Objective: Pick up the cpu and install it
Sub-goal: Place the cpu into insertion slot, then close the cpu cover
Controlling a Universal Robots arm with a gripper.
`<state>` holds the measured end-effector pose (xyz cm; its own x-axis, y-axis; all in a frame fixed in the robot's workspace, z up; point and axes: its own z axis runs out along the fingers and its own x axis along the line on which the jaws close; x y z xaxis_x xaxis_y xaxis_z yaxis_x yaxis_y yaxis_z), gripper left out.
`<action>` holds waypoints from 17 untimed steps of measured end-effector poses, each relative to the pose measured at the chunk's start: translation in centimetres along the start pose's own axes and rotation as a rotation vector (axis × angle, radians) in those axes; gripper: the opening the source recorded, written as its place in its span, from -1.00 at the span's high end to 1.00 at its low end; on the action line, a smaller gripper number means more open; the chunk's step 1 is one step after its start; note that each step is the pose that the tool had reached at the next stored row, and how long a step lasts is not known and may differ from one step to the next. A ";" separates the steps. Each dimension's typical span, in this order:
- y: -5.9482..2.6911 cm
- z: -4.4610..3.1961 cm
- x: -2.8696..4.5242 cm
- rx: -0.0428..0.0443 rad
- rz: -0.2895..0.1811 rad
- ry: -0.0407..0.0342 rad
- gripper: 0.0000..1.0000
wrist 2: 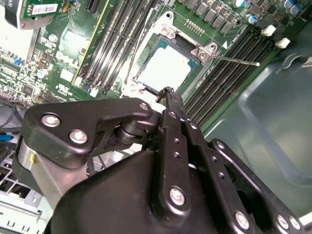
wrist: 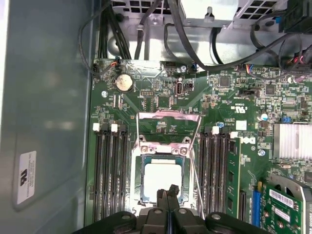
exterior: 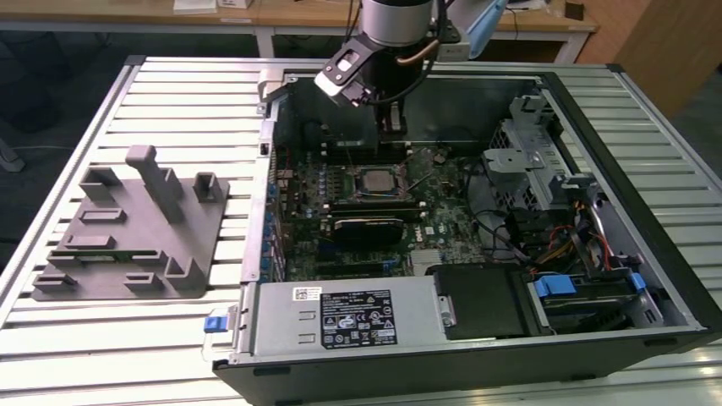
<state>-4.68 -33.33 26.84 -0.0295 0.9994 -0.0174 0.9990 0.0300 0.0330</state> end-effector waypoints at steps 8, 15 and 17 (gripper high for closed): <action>0.02 -0.50 -0.01 -0.0001 0.000 0.0000 0.79; 0.02 -0.57 -0.01 -0.0001 0.000 0.0001 0.79; 0.02 -0.58 -0.01 -0.0001 0.000 0.0001 0.79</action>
<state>-4.68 -33.33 27.42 -0.0295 0.9994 -0.0174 0.9990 0.0300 0.0330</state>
